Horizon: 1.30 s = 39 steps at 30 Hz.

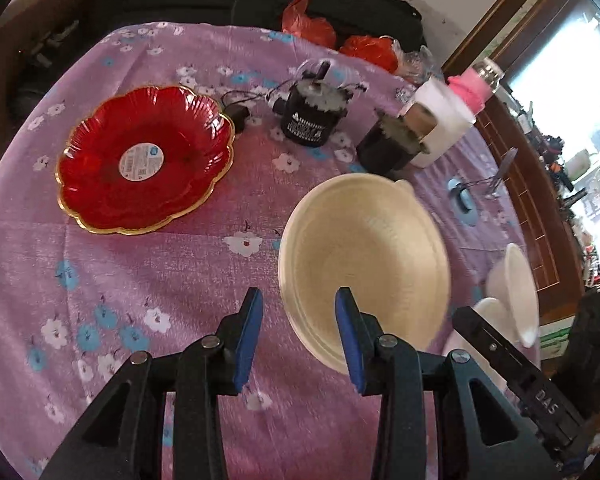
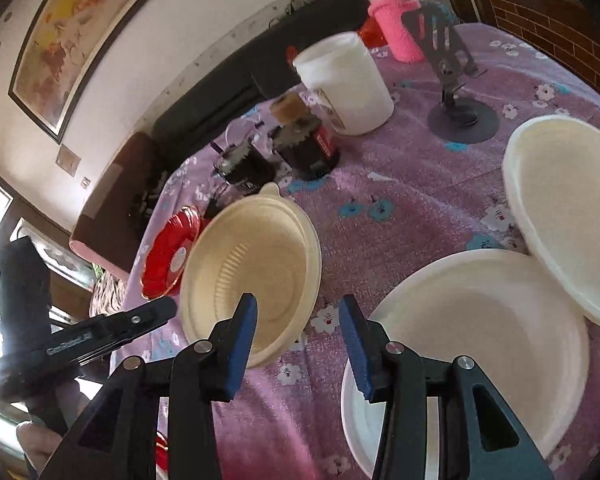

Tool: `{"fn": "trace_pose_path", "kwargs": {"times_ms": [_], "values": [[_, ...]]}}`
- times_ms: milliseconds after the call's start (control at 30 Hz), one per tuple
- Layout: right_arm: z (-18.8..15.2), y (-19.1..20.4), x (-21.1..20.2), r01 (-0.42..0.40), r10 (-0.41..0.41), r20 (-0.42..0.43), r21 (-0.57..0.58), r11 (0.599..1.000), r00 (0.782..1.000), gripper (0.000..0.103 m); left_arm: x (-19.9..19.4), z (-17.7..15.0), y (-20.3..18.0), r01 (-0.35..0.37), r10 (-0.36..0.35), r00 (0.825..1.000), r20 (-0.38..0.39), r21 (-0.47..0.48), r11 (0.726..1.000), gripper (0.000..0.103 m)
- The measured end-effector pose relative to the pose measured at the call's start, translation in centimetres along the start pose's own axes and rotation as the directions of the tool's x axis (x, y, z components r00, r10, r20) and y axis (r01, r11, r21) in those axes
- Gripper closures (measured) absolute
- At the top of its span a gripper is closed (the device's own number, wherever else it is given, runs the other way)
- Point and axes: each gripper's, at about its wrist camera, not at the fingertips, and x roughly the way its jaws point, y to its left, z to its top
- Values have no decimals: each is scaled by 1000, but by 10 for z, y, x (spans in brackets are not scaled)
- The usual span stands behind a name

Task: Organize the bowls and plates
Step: 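Grasp the rim of the beige ribbed bowl with the left gripper, then carry the beige bowl with the left gripper onto the white bowl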

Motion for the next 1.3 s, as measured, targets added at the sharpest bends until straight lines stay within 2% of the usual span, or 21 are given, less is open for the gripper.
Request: {"fn": "trace_pose_path", "kwargs": {"times_ms": [100, 133, 167, 200, 233, 400, 567, 667, 1067, 1300], "values": [[-1, -2, 7, -5, 5, -7, 1, 1000, 1000, 58, 11, 0, -2, 6, -6, 1000, -11, 9, 1000, 67], [-2, -3, 9, -10, 10, -8, 2, 1000, 1000, 64, 15, -1, -5, 6, -5, 1000, -21, 26, 1000, 69], [-3, -4, 11, -19, 19, -16, 5, 1000, 1000, 70, 17, -1, -6, 5, -4, 1000, -28, 35, 999, 77], [-4, -4, 13, -27, 27, -21, 11, 1000, 999, 81, 20, -2, -9, -3, 5, 999, -33, 46, 999, 83], [-5, -6, 13, -23, 24, -18, 16, 1000, 1000, 82, 20, -3, -11, -16, 18, 999, -32, 55, 998, 83], [-5, -3, -4, -37, 37, 16, 14, 999, 999, 85, 4, -7, -17, -2, 2, 1000, -6, 73, 997, 84], [-15, 15, -33, -48, 50, 60, -30, 998, 997, 85, -31, -18, -28, -23, 16, 998, 63, 112, 993, 84], [-26, 24, -53, -55, 59, 85, -52, 997, 995, 85, -54, -30, -30, -12, 0, 995, 95, 125, 992, 84], [-85, 43, -126, -82, 98, 136, -117, 990, 986, 85, -120, -108, -35, 35, -66, 984, 165, 185, 982, 82], [-121, 57, -148, -86, 109, 138, -160, 983, 984, 85, -154, -152, -24, 42, -83, 975, 206, 197, 980, 81]]}}
